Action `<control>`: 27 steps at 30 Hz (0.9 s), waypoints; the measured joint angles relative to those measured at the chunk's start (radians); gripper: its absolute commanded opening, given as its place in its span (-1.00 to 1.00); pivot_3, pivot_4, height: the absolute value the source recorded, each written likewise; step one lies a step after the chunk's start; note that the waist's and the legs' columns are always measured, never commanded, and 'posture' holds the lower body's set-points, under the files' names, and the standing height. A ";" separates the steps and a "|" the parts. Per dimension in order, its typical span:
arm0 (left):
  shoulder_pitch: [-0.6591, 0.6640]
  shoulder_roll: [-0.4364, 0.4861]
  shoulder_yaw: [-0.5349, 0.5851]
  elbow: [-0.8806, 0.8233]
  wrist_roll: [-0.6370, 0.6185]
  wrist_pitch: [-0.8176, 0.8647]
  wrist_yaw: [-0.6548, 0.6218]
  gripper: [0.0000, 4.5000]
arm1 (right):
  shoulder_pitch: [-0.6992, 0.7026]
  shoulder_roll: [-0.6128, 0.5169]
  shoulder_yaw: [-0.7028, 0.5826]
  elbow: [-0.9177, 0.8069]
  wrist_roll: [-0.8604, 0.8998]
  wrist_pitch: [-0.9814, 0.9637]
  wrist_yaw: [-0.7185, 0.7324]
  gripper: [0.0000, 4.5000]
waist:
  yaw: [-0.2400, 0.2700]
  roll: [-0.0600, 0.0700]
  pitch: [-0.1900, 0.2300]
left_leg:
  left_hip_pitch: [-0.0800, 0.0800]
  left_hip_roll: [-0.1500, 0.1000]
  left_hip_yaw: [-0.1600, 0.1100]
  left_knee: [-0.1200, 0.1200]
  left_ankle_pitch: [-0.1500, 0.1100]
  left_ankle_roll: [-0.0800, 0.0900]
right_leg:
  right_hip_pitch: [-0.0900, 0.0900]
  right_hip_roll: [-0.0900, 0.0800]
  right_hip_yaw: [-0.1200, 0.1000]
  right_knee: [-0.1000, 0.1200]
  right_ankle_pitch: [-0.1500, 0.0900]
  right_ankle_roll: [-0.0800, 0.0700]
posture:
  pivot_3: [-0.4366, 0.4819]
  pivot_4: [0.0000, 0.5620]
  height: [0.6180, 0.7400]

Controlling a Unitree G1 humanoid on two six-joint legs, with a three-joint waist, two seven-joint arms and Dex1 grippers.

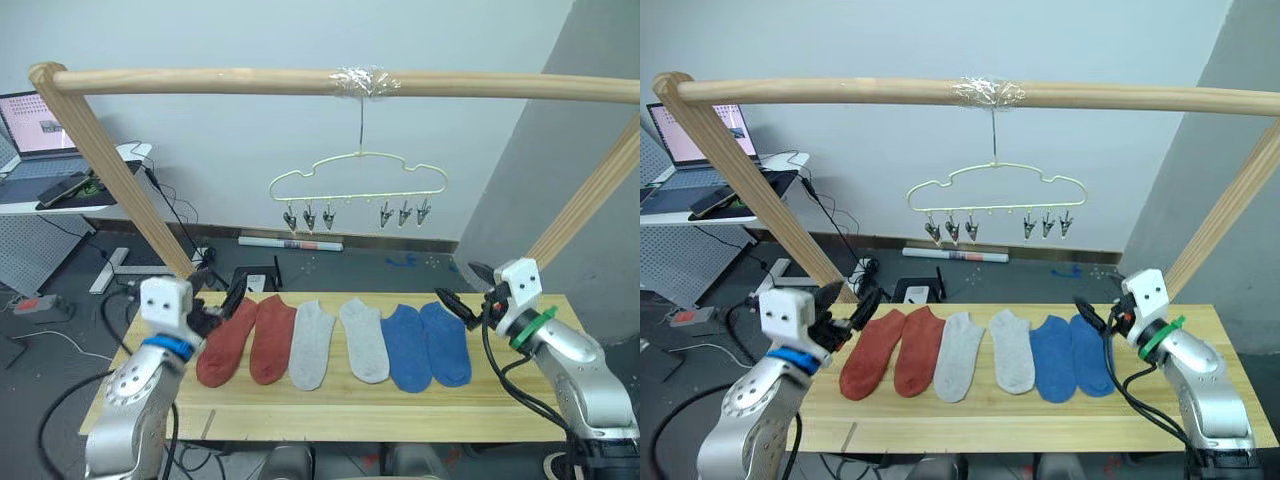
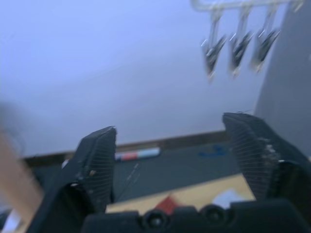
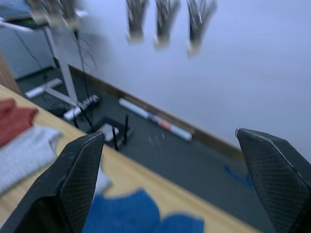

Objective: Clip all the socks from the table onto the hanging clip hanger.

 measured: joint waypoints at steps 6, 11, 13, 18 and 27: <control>-0.104 -0.042 -0.081 0.032 0.033 0.004 0.032 0.07 | -0.064 0.005 0.018 -0.049 0.050 0.053 0.011 1.00 | -0.001 -0.004 0.009 | -0.002 0.000 0.000 -0.001 0.000 0.000 | -0.001 0.000 -0.001 -0.003 0.001 0.001 | -0.06 -0.56 1.00; -0.221 -0.094 -0.115 0.140 0.076 -0.034 0.057 0.07 | -0.096 0.030 0.115 -0.136 0.084 0.107 0.033 1.00 | -0.003 -0.003 0.017 | -0.003 0.000 0.000 0.000 0.000 0.000 | 0.000 0.000 0.000 -0.006 0.002 0.004 | -0.09 -0.53 1.00; -0.261 -0.107 -0.127 0.181 0.093 -0.057 0.062 0.07 | -0.127 0.035 0.139 -0.153 0.096 0.127 0.037 1.00 | -0.004 -0.003 0.020 | -0.003 0.000 0.000 0.000 0.000 0.000 | 0.000 0.000 0.000 -0.008 0.003 0.005 | -0.11 -0.51 1.00; -0.344 -0.133 -0.128 0.300 0.113 -0.119 0.063 -0.01 | -0.182 0.048 0.166 -0.166 0.113 0.162 0.036 1.00 | -0.009 -0.004 0.023 | -0.004 0.000 0.001 0.000 0.000 0.000 | 0.000 0.000 0.000 -0.010 0.003 0.005 | -0.14 -0.51 1.00; -0.394 -0.173 -0.134 0.396 0.136 -0.174 0.066 -0.30 | -0.225 0.088 0.155 -0.166 0.149 0.221 -0.022 1.00 | -0.025 -0.006 0.034 | -0.005 0.000 0.001 0.000 0.000 0.000 | 0.000 0.000 0.000 -0.011 0.003 0.005 | -0.18 -0.47 1.00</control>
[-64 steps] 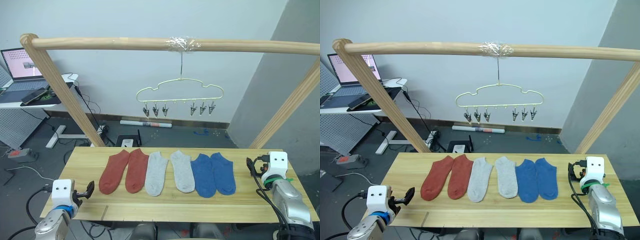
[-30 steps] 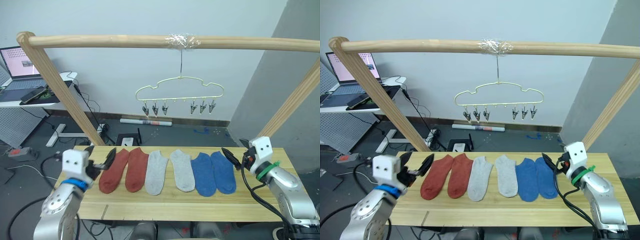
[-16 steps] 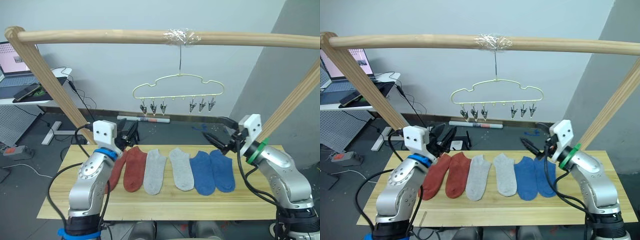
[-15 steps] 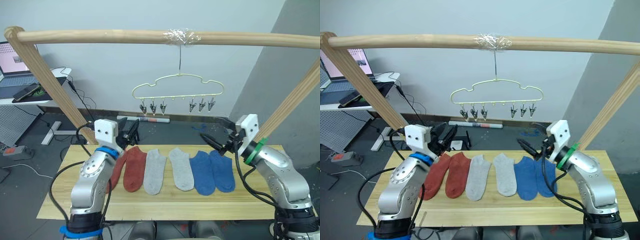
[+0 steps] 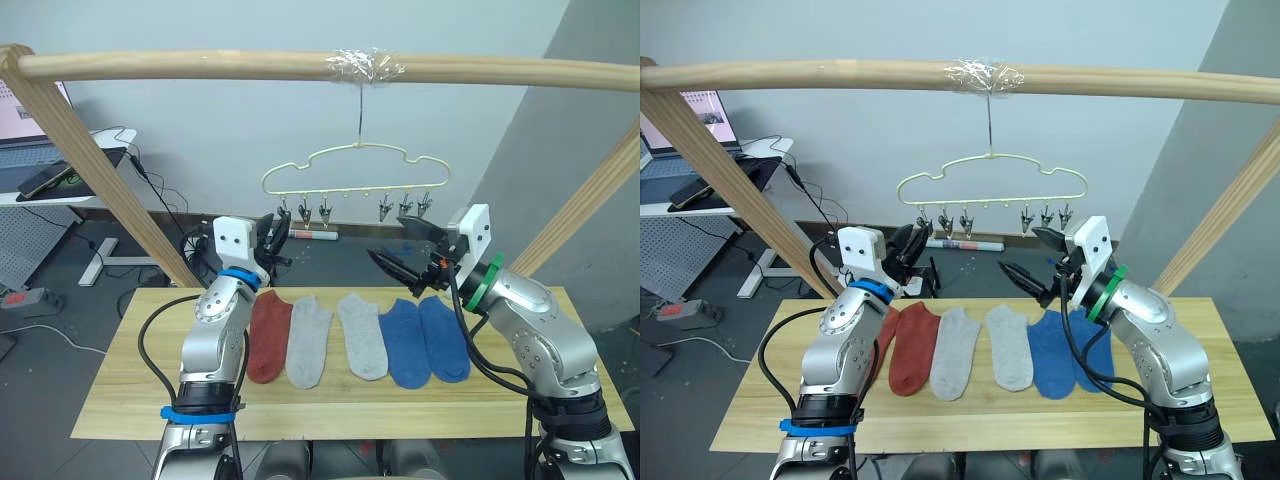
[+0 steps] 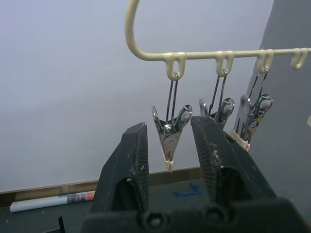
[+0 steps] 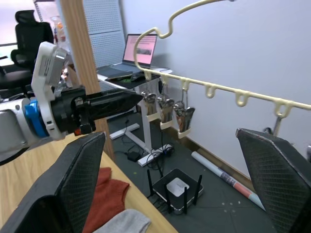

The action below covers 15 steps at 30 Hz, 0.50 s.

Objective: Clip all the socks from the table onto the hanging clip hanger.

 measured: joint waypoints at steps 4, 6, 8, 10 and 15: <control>-0.024 -0.002 -0.003 0.038 0.005 -0.007 -0.001 -0.30 | 0.001 -0.001 0.000 -0.009 0.000 0.008 -0.002 1.00 | -0.005 0.000 0.003 | 0.000 0.000 0.000 0.000 0.000 0.000 | 0.000 0.000 0.000 0.001 0.000 0.000 | -0.19 -0.46 1.00; -0.038 -0.002 -0.003 0.049 0.008 -0.013 -0.001 -0.30 | 0.001 -0.001 0.001 -0.018 0.001 0.009 -0.002 1.00 | -0.005 0.000 0.003 | 0.000 0.000 0.000 0.000 0.000 0.000 | 0.000 0.000 0.000 0.001 0.000 0.000 | -0.19 -0.46 1.00; -0.044 -0.002 -0.003 0.055 0.010 -0.026 -0.001 -0.30 | 0.001 -0.001 0.001 -0.022 0.003 0.012 -0.002 1.00 | -0.005 0.000 0.003 | 0.000 0.000 0.000 0.000 0.000 0.000 | 0.000 0.000 0.000 0.000 0.000 0.000 | -0.19 -0.47 1.00; -0.054 -0.001 -0.001 0.062 0.013 -0.031 -0.001 -0.30 | -0.001 0.001 0.001 -0.023 0.004 0.018 -0.002 1.00 | -0.005 0.000 0.003 | 0.000 0.000 0.000 0.000 0.000 0.000 | 0.000 0.000 0.000 0.000 0.000 0.000 | -0.19 -0.47 1.00; -0.076 0.001 0.001 0.093 0.019 -0.051 0.000 -0.30 | -0.001 0.007 0.002 -0.023 0.012 0.025 -0.002 1.00 | -0.005 0.000 0.003 | 0.000 0.000 0.000 0.000 0.000 0.000 | 0.000 0.000 0.000 0.000 0.000 0.000 | -0.19 -0.49 1.00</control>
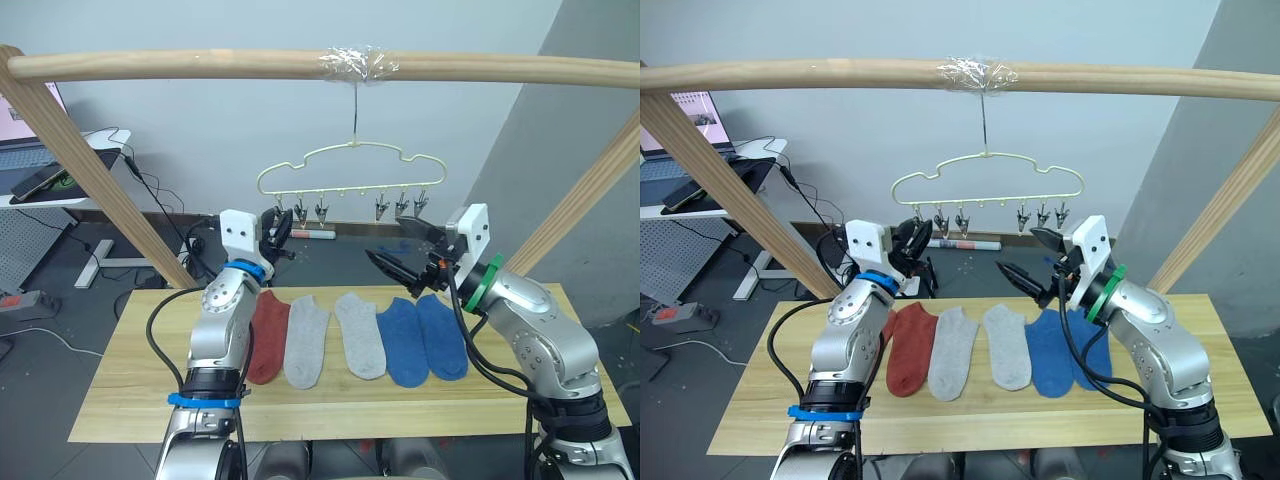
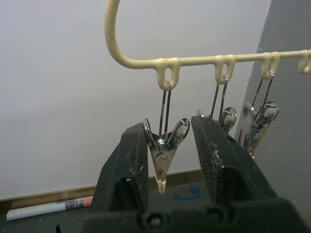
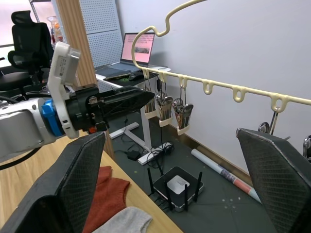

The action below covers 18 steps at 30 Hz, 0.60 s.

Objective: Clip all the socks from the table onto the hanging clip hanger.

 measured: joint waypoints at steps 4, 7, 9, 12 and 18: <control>-0.011 0.002 0.009 0.012 0.003 -0.019 0.000 -0.30 | -0.001 0.003 0.000 0.000 0.006 0.001 0.000 1.00 | 0.000 0.000 0.000 | 0.000 0.000 0.000 0.000 0.000 0.000 | 0.000 0.000 0.000 0.000 0.000 0.000 | -0.19 -0.49 1.00; -0.013 0.002 0.012 0.026 0.007 -0.021 0.000 -0.30 | -0.001 0.003 0.000 0.000 0.009 0.001 0.000 1.00 | 0.000 0.000 0.000 | 0.000 0.000 0.000 0.000 0.000 0.000 | 0.000 0.000 0.000 0.000 0.000 0.000 | -0.20 -0.48 1.00; -0.013 0.002 0.013 0.029 0.011 -0.022 0.000 -0.30 | -0.001 0.003 0.000 0.000 0.010 0.002 -0.001 1.00 | 0.000 0.000 0.000 | 0.000 0.000 0.000 0.000 0.000 0.000 | 0.000 0.000 0.000 0.000 0.000 0.000 | -0.20 -0.48 1.00; -0.013 0.002 0.013 0.031 0.015 -0.024 -0.001 -0.30 | -0.001 0.004 0.000 0.000 0.011 0.002 -0.002 1.00 | 0.000 0.000 0.000 | 0.000 0.000 0.000 0.000 0.000 0.000 | 0.000 0.000 0.000 0.000 0.000 0.000 | -0.20 -0.48 1.00; -0.030 0.002 0.014 0.044 0.018 -0.027 -0.001 -0.30 | -0.001 0.005 0.000 0.000 0.020 0.003 -0.006 1.00 | -0.001 0.000 0.000 | 0.000 0.000 0.000 0.000 0.000 0.000 | 0.000 0.000 0.000 0.000 0.000 0.000 | -0.20 -0.47 1.00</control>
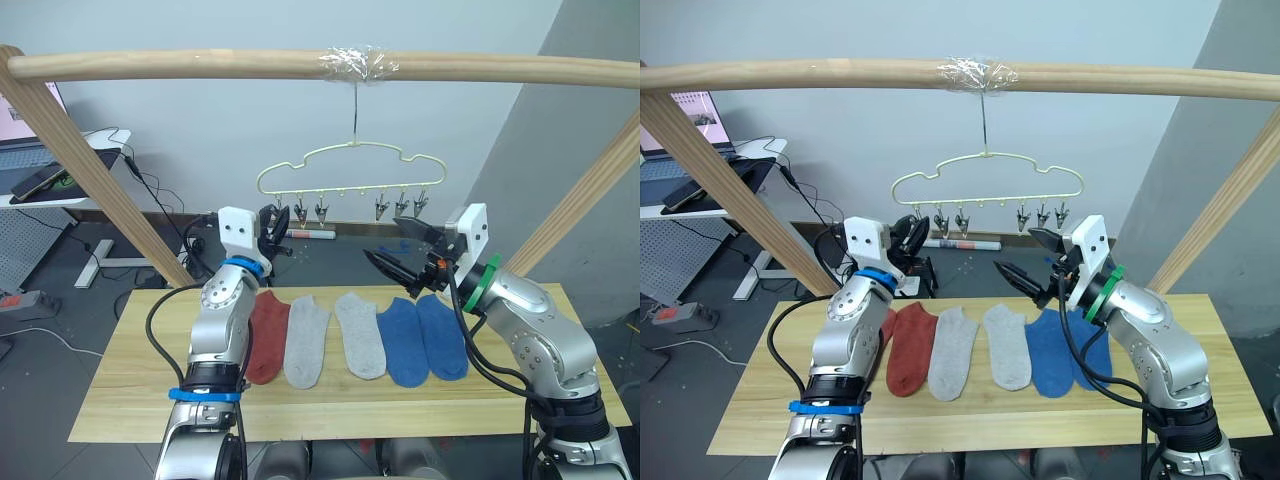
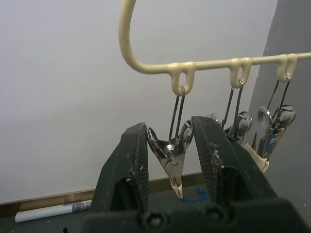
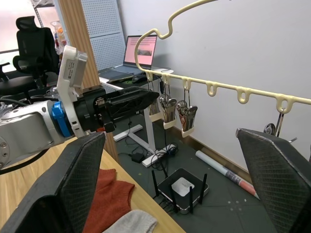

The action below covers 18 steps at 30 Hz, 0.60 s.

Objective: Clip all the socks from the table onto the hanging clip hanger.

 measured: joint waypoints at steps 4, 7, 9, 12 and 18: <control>-0.009 0.000 0.001 0.002 0.001 -0.012 -0.001 -0.30 | 0.000 0.000 0.000 0.000 0.002 0.000 -0.004 1.00 | 0.000 0.000 0.000 | 0.000 0.000 0.000 0.000 0.000 0.000 | 0.000 0.000 0.000 0.000 0.000 0.000 | -0.20 -0.47 1.00; -0.009 0.000 0.001 0.004 0.001 -0.014 -0.002 -0.30 | -0.001 0.000 0.000 0.000 0.003 0.000 -0.014 1.00 | 0.000 0.000 0.000 | 0.000 0.000 0.000 0.000 0.000 0.000 | 0.000 0.000 0.000 0.000 0.000 0.000 | -0.21 -0.47 1.00; -0.009 0.000 0.001 0.008 0.001 -0.016 -0.003 -0.46 | -0.001 0.000 0.000 0.000 0.003 0.001 -0.017 1.00 | 0.000 0.000 0.000 | 0.000 0.000 0.000 0.000 0.000 0.000 | 0.000 0.000 0.000 0.000 0.000 0.000 | -0.21 -0.47 1.00; -0.009 0.000 0.001 0.017 0.000 -0.019 -0.007 -0.75 | -0.001 0.000 0.000 0.000 0.004 0.003 -0.021 1.00 | -0.001 0.000 0.000 | 0.000 0.000 0.000 0.000 0.000 0.000 | 0.000 0.000 0.000 0.000 0.000 0.000 | -0.21 -0.47 1.00; -0.017 0.000 0.002 0.021 -0.001 -0.034 -0.018 -1.00 | -0.001 0.000 0.000 0.000 0.004 0.006 -0.023 1.00 | -0.001 0.000 0.000 | 0.000 0.000 0.000 0.000 0.000 0.000 | 0.000 0.000 0.000 0.000 0.000 0.000 | -0.20 -0.47 1.00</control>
